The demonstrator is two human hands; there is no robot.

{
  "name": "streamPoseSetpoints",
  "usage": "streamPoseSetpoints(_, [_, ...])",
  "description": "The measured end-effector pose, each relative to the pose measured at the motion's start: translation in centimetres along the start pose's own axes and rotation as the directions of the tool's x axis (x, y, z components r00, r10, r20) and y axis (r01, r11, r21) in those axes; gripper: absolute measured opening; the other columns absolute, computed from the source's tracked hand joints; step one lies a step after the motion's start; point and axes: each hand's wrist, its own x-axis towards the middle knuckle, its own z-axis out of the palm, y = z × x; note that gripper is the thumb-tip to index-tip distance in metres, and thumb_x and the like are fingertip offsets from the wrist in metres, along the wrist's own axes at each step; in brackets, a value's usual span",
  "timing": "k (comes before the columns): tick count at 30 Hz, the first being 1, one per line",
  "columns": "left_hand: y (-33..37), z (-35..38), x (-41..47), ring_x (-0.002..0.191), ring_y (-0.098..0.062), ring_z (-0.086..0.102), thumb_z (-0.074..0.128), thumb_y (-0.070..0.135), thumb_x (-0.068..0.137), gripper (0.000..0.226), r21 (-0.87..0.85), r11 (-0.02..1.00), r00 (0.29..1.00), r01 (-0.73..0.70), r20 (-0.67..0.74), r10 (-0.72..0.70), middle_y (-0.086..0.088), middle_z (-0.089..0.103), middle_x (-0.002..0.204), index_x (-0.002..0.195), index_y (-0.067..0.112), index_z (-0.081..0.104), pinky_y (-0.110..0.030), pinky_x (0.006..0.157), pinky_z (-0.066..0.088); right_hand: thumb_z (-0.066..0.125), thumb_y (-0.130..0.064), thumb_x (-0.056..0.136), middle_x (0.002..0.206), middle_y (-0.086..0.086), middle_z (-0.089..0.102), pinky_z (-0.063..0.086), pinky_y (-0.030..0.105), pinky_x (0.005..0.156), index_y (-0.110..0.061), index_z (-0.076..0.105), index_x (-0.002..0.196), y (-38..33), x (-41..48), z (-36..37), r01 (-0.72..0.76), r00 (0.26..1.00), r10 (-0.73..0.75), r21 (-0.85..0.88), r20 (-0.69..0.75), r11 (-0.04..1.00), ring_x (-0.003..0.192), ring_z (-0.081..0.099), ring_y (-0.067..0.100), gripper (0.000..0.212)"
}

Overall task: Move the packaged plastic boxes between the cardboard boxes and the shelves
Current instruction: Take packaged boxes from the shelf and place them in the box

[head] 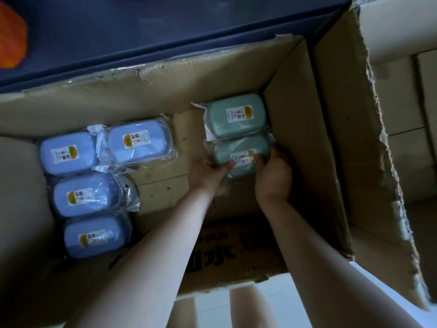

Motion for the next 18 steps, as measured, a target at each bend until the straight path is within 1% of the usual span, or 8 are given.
streamPoseSetpoints(2, [0.3, -0.6, -0.1, 0.042, 0.002, 0.055, 0.071, 0.038, 0.081, 0.029, 0.025, 1.000, 0.999, -0.001, 0.049, -0.001, 0.005, 0.063, 0.070, 0.093, 0.012, 0.066, -0.007, 0.039, 0.038, 0.046, -0.031, 0.098, 0.131, 0.014, 0.050, 0.045, 0.034, 0.087, -0.010, 0.041, 0.138, 0.0, -0.1, -0.3, 0.024, 0.999, -0.021, -0.065, 0.038, 0.998, 0.116, 0.054, 0.029, 0.045])
streamPoseSetpoints(5, [0.5, -1.8, -0.7, 0.061, -0.007, 0.058, 0.069, 0.029, 0.084, 0.026, 0.092, 0.996, 0.993, -0.019, 0.121, 0.008, 0.002, 0.066, 0.077, 0.099, 0.009, 0.070, -0.013, 0.053, 0.045, 0.045, -0.038, 0.097, 0.137, 0.014, 0.046, 0.044, 0.036, 0.093, -0.010, 0.033, 0.144, 0.2, -0.6, -0.9, 0.084, 0.994, -0.076, -0.107, 0.080, 0.991, 0.122, 0.050, 0.029, 0.056])
streamPoseSetpoints(7, [0.3, -3.0, -1.8, 0.072, -0.013, 0.058, 0.068, 0.022, 0.085, 0.021, 0.158, 0.985, 0.990, -0.067, 0.132, 0.046, 0.003, 0.061, 0.075, 0.100, 0.007, 0.069, -0.021, 0.061, 0.043, 0.045, -0.039, 0.097, 0.138, 0.015, 0.044, 0.043, 0.038, 0.098, -0.009, 0.029, 0.145, 0.5, -1.2, -1.6, 0.138, 0.986, -0.119, -0.179, 0.114, 0.974, 0.125, 0.046, 0.028, 0.059])
streamPoseSetpoints(8, [0.1, -3.7, -2.5, 0.079, -0.016, 0.057, 0.066, 0.020, 0.086, 0.018, 0.208, 0.974, 0.989, -0.094, 0.129, 0.068, 0.002, 0.060, 0.080, 0.100, 0.009, 0.067, -0.024, 0.065, 0.040, 0.045, -0.038, 0.097, 0.137, 0.015, 0.045, 0.044, 0.039, 0.099, -0.009, 0.028, 0.144, 0.6, -1.6, -2.1, 0.160, 0.980, -0.130, -0.215, 0.148, 0.963, 0.125, 0.046, 0.029, 0.058])
streamPoseSetpoints(10, [-0.7, -5.6, -4.2, 0.086, -0.017, 0.056, 0.063, 0.018, 0.087, 0.014, 0.312, 0.941, 0.988, -0.134, 0.113, 0.104, 0.002, 0.059, 0.090, 0.100, 0.013, 0.063, -0.023, 0.068, 0.036, 0.048, -0.036, 0.096, 0.133, 0.015, 0.048, 0.046, 0.040, 0.097, -0.010, 0.031, 0.142, 0.5, -2.4, -3.3, 0.198, 0.966, -0.151, -0.230, 0.208, 0.953, 0.122, 0.048, 0.029, 0.055])
streamPoseSetpoints(15, [-2.2, -11.5, -9.3, 0.101, -0.020, 0.060, 0.060, 0.025, 0.090, 0.022, 0.456, 0.875, 0.986, -0.164, 0.056, 0.156, -0.002, 0.065, 0.107, 0.108, 0.011, 0.060, -0.023, 0.076, 0.040, 0.049, -0.032, 0.095, 0.116, 0.009, 0.058, 0.050, 0.033, 0.081, -0.014, 0.049, 0.123, -0.5, -4.9, -7.5, 0.292, 0.914, -0.209, -0.209, 0.347, 0.933, 0.101, 0.058, 0.023, 0.033])
streamPoseSetpoints(16, [-2.3, -12.9, -10.5, 0.104, -0.020, 0.060, 0.058, 0.025, 0.091, 0.024, 0.480, 0.861, 0.984, -0.168, 0.036, 0.172, -0.002, 0.066, 0.110, 0.110, 0.010, 0.060, -0.023, 0.079, 0.040, 0.047, -0.032, 0.097, 0.114, 0.009, 0.059, 0.050, 0.032, 0.080, -0.014, 0.050, 0.120, -1.0, -5.7, -8.6, 0.345, 0.894, -0.236, -0.249, 0.380, 0.905, 0.098, 0.058, 0.021, 0.030])
streamPoseSetpoints(18, [-2.5, -15.7, -12.9, 0.107, -0.020, 0.060, 0.057, 0.025, 0.091, 0.024, 0.538, 0.823, 0.977, -0.181, -0.001, 0.215, -0.003, 0.066, 0.112, 0.110, 0.011, 0.060, -0.025, 0.085, 0.043, 0.043, -0.035, 0.097, 0.120, 0.009, 0.056, 0.049, 0.034, 0.088, -0.013, 0.049, 0.124, -2.3, -7.5, -10.6, 0.493, 0.840, -0.330, -0.353, 0.431, 0.795, 0.107, 0.054, 0.022, 0.035])
